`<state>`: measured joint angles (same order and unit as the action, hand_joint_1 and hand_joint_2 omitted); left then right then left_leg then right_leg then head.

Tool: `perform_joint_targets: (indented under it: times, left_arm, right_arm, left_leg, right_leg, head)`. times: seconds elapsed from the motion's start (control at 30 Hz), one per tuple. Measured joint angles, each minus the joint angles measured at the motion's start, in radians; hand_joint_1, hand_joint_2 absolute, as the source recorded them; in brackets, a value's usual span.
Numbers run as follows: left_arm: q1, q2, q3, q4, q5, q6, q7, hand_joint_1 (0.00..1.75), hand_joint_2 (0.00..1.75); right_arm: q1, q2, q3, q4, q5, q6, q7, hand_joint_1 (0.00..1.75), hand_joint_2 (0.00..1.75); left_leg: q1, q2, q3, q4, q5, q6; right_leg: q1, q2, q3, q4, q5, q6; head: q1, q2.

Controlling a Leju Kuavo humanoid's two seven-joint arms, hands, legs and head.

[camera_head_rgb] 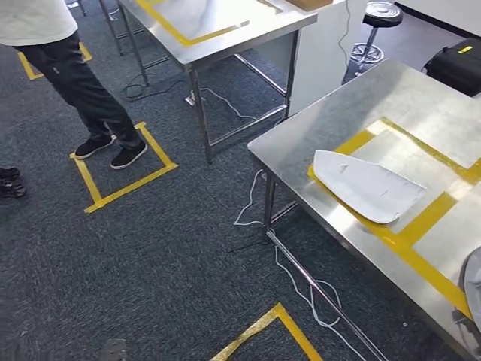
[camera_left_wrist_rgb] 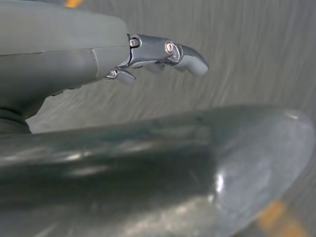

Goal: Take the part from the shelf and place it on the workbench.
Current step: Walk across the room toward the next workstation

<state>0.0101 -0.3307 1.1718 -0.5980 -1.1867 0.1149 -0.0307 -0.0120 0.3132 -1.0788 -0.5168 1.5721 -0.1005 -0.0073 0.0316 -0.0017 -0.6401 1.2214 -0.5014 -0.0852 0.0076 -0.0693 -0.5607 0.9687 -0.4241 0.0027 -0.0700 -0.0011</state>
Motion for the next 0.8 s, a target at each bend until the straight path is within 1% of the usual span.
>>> perform_joint_targets:
  times: [0.03, 0.07, 0.1, 0.13, 0.17, 0.2, 0.23, 0.27, 0.3, 0.33, 0.37, 0.4, 0.43, 0.47, 0.5, 0.53, 0.57, 0.6, 0.63, 0.67, 0.7, 0.73, 0.77, 0.8]
  left_arm:
    - [0.001, -0.002, -0.019, 0.033, -0.047, -0.034, -0.001, 0.0, 0.0]
    - [0.0, -0.002, -0.037, 0.061, -0.081, -0.059, 0.0, 0.0, 0.0]
    - [-0.001, -0.001, -0.051, 0.083, -0.105, -0.077, 0.005, 0.0, 0.0]
    - [-0.002, 0.001, -0.062, 0.103, -0.117, -0.093, 0.011, 0.0, 0.0]
    - [-0.001, 0.003, -0.067, 0.118, -0.124, -0.107, 0.018, 0.0, 0.0]
    - [0.003, 0.005, -0.07, 0.132, -0.129, -0.118, 0.023, 0.0, 0.0]
    - [0.009, 0.006, -0.072, 0.143, -0.135, -0.124, 0.027, 0.0, 0.0]
    - [0.013, 0.008, -0.075, 0.153, -0.142, -0.13, 0.029, 0.0, 0.0]
    - [0.015, 0.009, -0.079, 0.161, -0.152, -0.134, 0.03, 0.0, 0.0]
    - [0.015, 0.01, -0.083, 0.168, -0.164, -0.137, 0.03, 0.0, 0.0]
    - [0.013, 0.011, -0.088, 0.174, -0.176, -0.141, 0.03, 0.0, 0.0]
    - [0.012, 0.011, -0.093, 0.18, -0.187, -0.144, 0.031, 0.0, 0.0]
    - [0.012, 0.01, -0.096, 0.184, -0.196, -0.145, 0.033, 0.0, 0.0]
    - [0.013, 0.008, -0.098, 0.187, -0.205, -0.146, 0.035, 0.0, 0.0]
    - [0.014, 0.006, -0.098, 0.189, -0.214, -0.147, 0.036, 0.0, 0.0]
    - [0.014, 0.003, -0.097, 0.19, -0.224, -0.147, 0.037, 0.0, 0.0]
    - [0.014, 0.001, -0.097, 0.191, -0.233, -0.147, 0.037, 0.0, 0.0]
    - [0.014, -0.001, -0.096, 0.191, -0.241, -0.147, 0.038, 0.0, 0.0]
    - [0.014, -0.002, -0.095, 0.192, -0.248, -0.146, 0.038, 0.0, 0.0]
    - [0.014, -0.002, -0.094, 0.192, -0.254, -0.144, 0.038, 0.0, 0.0]
    - [0.016, -0.002, -0.093, 0.194, -0.259, -0.142, 0.039, 0.0, 0.0]
    - [0.017, -0.002, -0.092, 0.197, -0.263, -0.139, 0.041, 0.0, 0.0]
    - [0.017, -0.002, -0.09, 0.2, -0.266, -0.136, 0.044, 0.0, 0.0]
    - [0.016, -0.002, -0.089, 0.204, -0.268, -0.134, 0.047, 0.0, 0.0]
  right_arm:
    - [0.004, -0.001, 0.028, -0.007, 0.0, 0.004, 0.007, 0.0, 0.0]
    - [0.009, -0.002, 0.058, -0.014, 0.0, 0.008, 0.013, 0.0, 0.0]
    - [0.014, -0.004, 0.087, -0.02, 0.0, 0.009, 0.018, 0.0, 0.0]
    - [0.019, -0.005, 0.115, -0.025, 0.0, 0.008, 0.021, 0.0, 0.0]
    - [0.022, -0.005, 0.14, -0.027, 0.0, 0.007, 0.022, 0.0, 0.0]
    - [0.025, -0.006, 0.162, -0.028, 0.0, 0.006, 0.021, 0.0, 0.0]
    - [0.028, -0.006, 0.181, -0.028, 0.0, 0.007, 0.02, 0.0, 0.0]
    - [0.033, -0.007, 0.198, -0.029, 0.0, 0.007, 0.018, 0.0, 0.0]
    - [0.04, -0.007, 0.213, -0.029, 0.0, 0.007, 0.018, 0.0, 0.0]
    - [0.045, -0.008, 0.226, -0.031, 0.0, 0.008, 0.018, 0.0, 0.0]
    - [0.051, -0.008, 0.238, -0.032, 0.0, 0.01, 0.019, 0.0, 0.0]
    - [0.057, -0.008, 0.248, -0.035, 0.0, 0.015, 0.021, 0.0, 0.0]
    - [0.062, -0.008, 0.259, -0.042, 0.0, 0.025, 0.023, 0.0, 0.0]
    - [0.068, -0.008, 0.268, -0.051, 0.0, 0.037, 0.025, 0.0, 0.0]
    - [0.076, -0.008, 0.277, -0.065, 0.0, 0.051, 0.026, 0.0, 0.0]
    - [0.084, -0.008, 0.286, -0.082, 0.0, 0.066, 0.027, 0.0, 0.0]
    - [0.092, -0.007, 0.296, -0.098, 0.0, 0.077, 0.027, 0.0, 0.0]
    - [0.1, -0.006, 0.306, -0.114, 0.0, 0.086, 0.028, 0.0, 0.0]
    - [0.107, -0.006, 0.317, -0.13, 0.0, 0.093, 0.029, 0.0, 0.0]
    - [0.113, -0.005, 0.326, -0.144, 0.0, 0.098, 0.03, 0.0, 0.0]
    - [0.119, -0.004, 0.336, -0.159, 0.0, 0.104, 0.031, 0.0, 0.0]
    - [0.125, -0.003, 0.345, -0.172, 0.0, 0.108, 0.031, 0.0, 0.0]
    - [0.131, -0.002, 0.355, -0.185, 0.0, 0.113, 0.031, 0.0, 0.0]
    - [0.138, -0.001, 0.365, -0.197, 0.0, 0.117, 0.031, 0.0, 0.0]
  left_leg:
    - [0.009, 0.021, 0.051, -0.055, 0.019, -0.01]
    - [0.013, 0.043, 0.106, -0.124, 0.023, -0.017]
    - [0.014, 0.061, 0.147, -0.185, 0.014, -0.014]
    - [0.011, 0.071, 0.17, -0.226, 0.001, -0.005]
    - [0.004, 0.065, 0.171, -0.244, -0.007, 0.009]
    - [-0.001, 0.057, 0.162, -0.246, -0.008, 0.025]
    - [-0.005, 0.048, 0.152, -0.244, -0.002, 0.038]
    - [-0.008, 0.039, 0.143, -0.243, 0.007, 0.051]
    - [-0.011, 0.029, 0.132, -0.244, 0.018, 0.062]
    - [-0.015, 0.017, 0.12, -0.243, 0.029, 0.07]
    - [-0.019, 0.004, 0.106, -0.243, 0.041, 0.076]
    - [-0.024, -0.009, 0.091, -0.243, 0.053, 0.079]
    - [-0.029, -0.023, 0.077, -0.243, 0.065, 0.081]
    - [-0.033, -0.036, 0.062, -0.243, 0.078, 0.081]
    - [-0.035, -0.051, 0.047, -0.242, 0.091, 0.081]
    - [-0.035, -0.065, 0.033, -0.242, 0.103, 0.08]
    - [-0.036, -0.079, 0.022, -0.241, 0.115, 0.077]
    - [-0.036, -0.091, 0.014, -0.241, 0.126, 0.073]
    - [-0.036, -0.102, 0.009, -0.242, 0.138, 0.068]
    - [-0.035, -0.112, 0.006, -0.244, 0.149, 0.062]
    - [-0.033, -0.124, 0.003, -0.248, 0.16, 0.055]
    - [-0.032, -0.124, -0.003, -0.246, 0.159, 0.05]
    - [-0.032, -0.109, -0.011, -0.233, 0.139, 0.047]
    - [-0.032, -0.086, -0.023, -0.202, 0.098, 0.044]
  right_leg:
    - [-0.001, -0.013, -0.013, 0.008, 0.004, 0.008]
    - [-0.003, -0.024, -0.026, 0.021, 0.007, 0.015]
    - [-0.004, -0.035, -0.037, 0.033, 0.01, 0.024]
    - [-0.006, -0.045, -0.047, 0.044, 0.014, 0.034]
    - [-0.011, -0.055, -0.054, 0.052, 0.021, 0.042]
    - [-0.018, -0.059, -0.058, 0.054, 0.025, 0.05]
    - [-0.024, -0.044, -0.064, 0.06, 0.016, 0.057]
    - [-0.029, -0.018, -0.071, 0.079, -0.011, 0.061]
    - [-0.03, 0.014, -0.083, 0.119, -0.054, 0.063]
    - [-0.028, 0.044, -0.098, 0.176, -0.106, 0.062]
    - [-0.024, 0.06, -0.113, 0.242, -0.152, 0.058]
    - [-0.02, 0.066, -0.123, 0.299, -0.178, 0.052]
    - [-0.015, 0.069, -0.121, 0.329, -0.181, 0.045]
    - [-0.01, 0.071, -0.102, 0.327, -0.164, 0.037]
    - [-0.005, 0.078, -0.065, 0.288, -0.136, 0.029]
    - [-0.001, 0.096, -0.014, 0.223, -0.113, 0.021]
    - [0.0, 0.124, 0.042, 0.145, -0.107, 0.014]
    - [0.0, 0.148, 0.086, 0.08, -0.108, 0.013]
    - [0.001, 0.165, 0.111, 0.038, -0.116, 0.012]
    - [0.002, 0.168, 0.119, 0.018, -0.12, 0.012]
    - [0.003, 0.156, 0.112, 0.016, -0.112, 0.011]
    - [0.003, 0.141, 0.106, 0.014, -0.103, 0.006]
    - [0.002, 0.126, 0.098, 0.011, -0.091, -0.002]
    - [0.001, 0.109, 0.088, 0.007, -0.079, -0.009]
  head:
    - [0.0, 0.0]
    - [-0.001, 0.0]
    - [0.0, 0.0]
    - [0.0, 0.0]
    - [0.002, 0.0]
    - [0.004, 0.0]
    - [0.005, 0.0]
    - [0.008, 0.0]
    - [0.01, 0.0]
    - [0.014, 0.0]
    - [0.018, 0.0]
    - [0.02, 0.0]
    - [0.021, 0.0]
    - [0.021, 0.0]
    - [0.021, 0.0]
    - [0.021, 0.0]
    - [0.021, 0.0]
    - [0.021, 0.0]
    - [0.022, 0.0]
    - [0.023, 0.0]
    - [0.024, 0.0]
    - [0.026, 0.0]
    - [0.023, 0.0]
    - [0.02, 0.0]
